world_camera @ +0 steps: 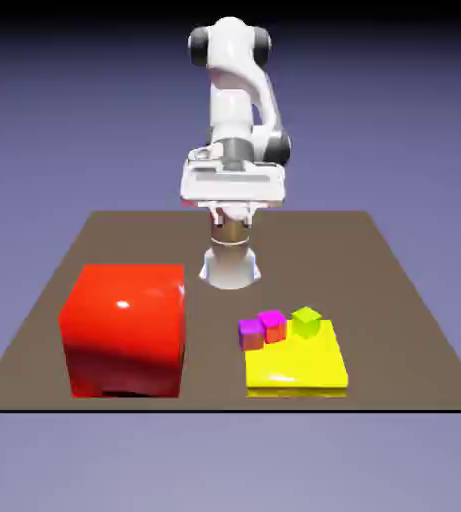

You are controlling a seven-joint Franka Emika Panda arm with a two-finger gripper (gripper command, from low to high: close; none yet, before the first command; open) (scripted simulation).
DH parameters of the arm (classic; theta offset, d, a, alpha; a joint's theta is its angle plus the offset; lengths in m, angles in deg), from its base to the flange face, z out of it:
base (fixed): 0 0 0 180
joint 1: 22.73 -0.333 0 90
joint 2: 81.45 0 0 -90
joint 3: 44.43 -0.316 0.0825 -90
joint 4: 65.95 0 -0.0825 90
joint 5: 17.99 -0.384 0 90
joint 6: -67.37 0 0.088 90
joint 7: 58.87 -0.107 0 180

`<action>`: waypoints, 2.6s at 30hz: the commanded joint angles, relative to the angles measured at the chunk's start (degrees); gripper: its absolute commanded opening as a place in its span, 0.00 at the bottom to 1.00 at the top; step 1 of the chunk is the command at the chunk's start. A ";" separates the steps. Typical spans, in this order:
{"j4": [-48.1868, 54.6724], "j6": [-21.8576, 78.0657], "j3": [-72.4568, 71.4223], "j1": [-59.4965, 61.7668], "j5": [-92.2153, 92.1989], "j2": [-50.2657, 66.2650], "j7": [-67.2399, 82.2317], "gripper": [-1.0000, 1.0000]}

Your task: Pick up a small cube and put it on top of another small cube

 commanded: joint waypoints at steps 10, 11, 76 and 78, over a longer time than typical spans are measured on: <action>0.63 -2.78 20.77 -5.32 -3.41 3.48 11.98 0.50; 0.70 -3.06 22.84 -5.85 -3.75 3.83 13.18 0.50; -7.80 -21.42 125.38 -43.43 18.13 -7.53 68.19 0.00; -8.67 -19.56 122.27 -39.28 19.45 -6.38 67.15 0.00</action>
